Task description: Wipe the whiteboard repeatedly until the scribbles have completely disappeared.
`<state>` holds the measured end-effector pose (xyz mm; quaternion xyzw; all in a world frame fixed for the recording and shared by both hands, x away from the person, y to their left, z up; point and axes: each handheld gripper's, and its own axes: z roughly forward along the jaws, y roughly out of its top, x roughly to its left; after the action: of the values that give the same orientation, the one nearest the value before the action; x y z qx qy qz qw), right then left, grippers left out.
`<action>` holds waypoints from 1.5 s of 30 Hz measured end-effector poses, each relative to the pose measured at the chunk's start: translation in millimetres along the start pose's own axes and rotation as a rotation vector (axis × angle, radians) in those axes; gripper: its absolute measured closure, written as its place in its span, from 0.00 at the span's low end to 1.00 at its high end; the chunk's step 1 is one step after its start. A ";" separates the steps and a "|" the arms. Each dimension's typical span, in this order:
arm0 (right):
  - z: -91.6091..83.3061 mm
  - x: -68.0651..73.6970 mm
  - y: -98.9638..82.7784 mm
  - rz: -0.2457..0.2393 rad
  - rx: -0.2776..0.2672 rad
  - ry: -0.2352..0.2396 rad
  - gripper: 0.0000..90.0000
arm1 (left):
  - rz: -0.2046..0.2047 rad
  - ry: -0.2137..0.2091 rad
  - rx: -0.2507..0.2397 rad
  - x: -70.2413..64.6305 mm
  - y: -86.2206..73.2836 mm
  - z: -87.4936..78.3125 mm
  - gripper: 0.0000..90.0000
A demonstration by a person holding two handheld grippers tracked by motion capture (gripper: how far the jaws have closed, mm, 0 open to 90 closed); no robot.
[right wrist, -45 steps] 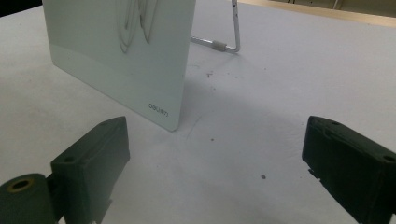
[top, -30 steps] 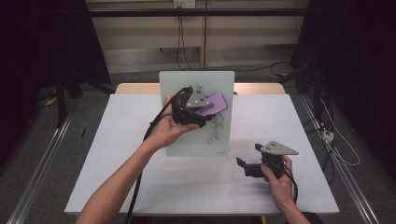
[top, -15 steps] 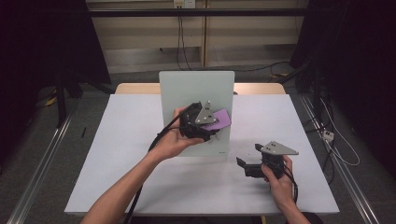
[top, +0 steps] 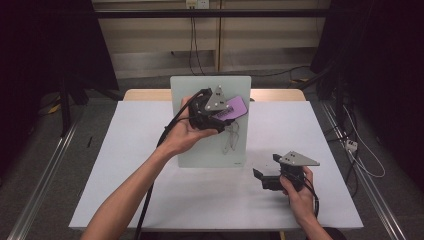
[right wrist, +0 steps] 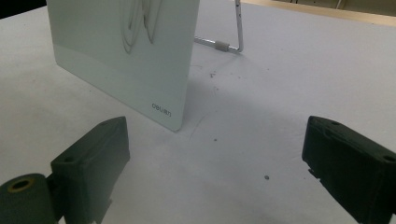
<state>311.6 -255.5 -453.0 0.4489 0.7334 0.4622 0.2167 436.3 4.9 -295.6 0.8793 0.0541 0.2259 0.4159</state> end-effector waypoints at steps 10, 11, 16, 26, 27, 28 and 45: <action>0.4 0.3 0.1 -0.010 0.003 -0.002 0.09 | 0.025 -0.035 0.025 -15.4 -4.0 14.4 0.45; 0.1 0.2 0.2 -0.007 0.004 -0.003 0.09 | 0.038 -0.055 0.039 -22.2 -6.4 20.7 0.45; -0.6 0.2 -0.1 -0.003 0.000 -0.003 0.09 | 0.078 -0.085 0.082 -39.5 -14.9 33.2 0.45; -0.6 0.0 0.0 -0.003 0.001 -0.005 0.09 | 0.079 -0.104 0.107 -49.0 -27.5 36.2 0.46; -0.5 0.1 0.0 -0.004 0.000 -0.004 0.09 | 0.072 -0.101 0.102 -46.4 -27.3 34.1 0.46; -0.6 0.1 0.0 -0.003 0.000 -0.004 0.09 | 0.067 -0.098 0.096 -43.5 -27.2 31.5 0.46; 1.0 0.1 0.0 -0.009 0.004 -0.005 0.09 | -0.025 -0.003 0.024 -8.5 -28.4 -7.7 0.46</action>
<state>312.2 -254.9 -453.4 0.4470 0.7360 0.4585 0.2197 428.0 26.4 -315.9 0.8839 0.0672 0.2185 0.4080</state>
